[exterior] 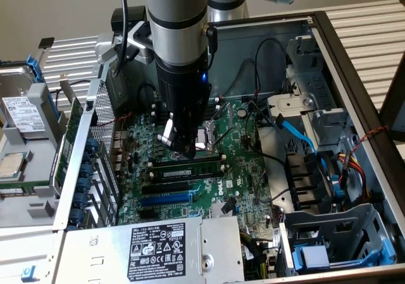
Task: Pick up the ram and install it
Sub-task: 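Press down the ram until it locks into place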
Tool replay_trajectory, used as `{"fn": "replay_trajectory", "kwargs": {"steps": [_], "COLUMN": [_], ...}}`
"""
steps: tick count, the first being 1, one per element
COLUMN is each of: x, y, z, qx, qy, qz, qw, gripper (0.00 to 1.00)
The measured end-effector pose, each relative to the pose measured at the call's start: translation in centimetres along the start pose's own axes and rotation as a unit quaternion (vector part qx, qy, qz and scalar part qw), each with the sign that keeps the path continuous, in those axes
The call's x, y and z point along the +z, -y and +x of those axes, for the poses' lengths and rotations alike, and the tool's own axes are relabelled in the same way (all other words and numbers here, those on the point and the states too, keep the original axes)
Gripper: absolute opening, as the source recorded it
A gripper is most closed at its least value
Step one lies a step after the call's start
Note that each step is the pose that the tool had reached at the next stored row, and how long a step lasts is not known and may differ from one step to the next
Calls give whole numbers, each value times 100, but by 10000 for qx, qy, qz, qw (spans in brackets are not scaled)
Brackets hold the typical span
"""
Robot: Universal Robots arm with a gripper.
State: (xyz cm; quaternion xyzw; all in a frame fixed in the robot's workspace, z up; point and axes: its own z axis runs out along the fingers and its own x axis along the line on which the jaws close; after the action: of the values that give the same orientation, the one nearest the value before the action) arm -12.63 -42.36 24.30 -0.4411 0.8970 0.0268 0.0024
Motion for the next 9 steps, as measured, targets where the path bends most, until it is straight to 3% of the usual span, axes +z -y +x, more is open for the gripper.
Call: {"fn": "replay_trajectory", "kwargs": {"steps": [9], "x": [0], "y": [0], "z": [0], "qx": [479], "qy": [-17], "qz": [27], "qw": [9988], "gripper": [11]}}
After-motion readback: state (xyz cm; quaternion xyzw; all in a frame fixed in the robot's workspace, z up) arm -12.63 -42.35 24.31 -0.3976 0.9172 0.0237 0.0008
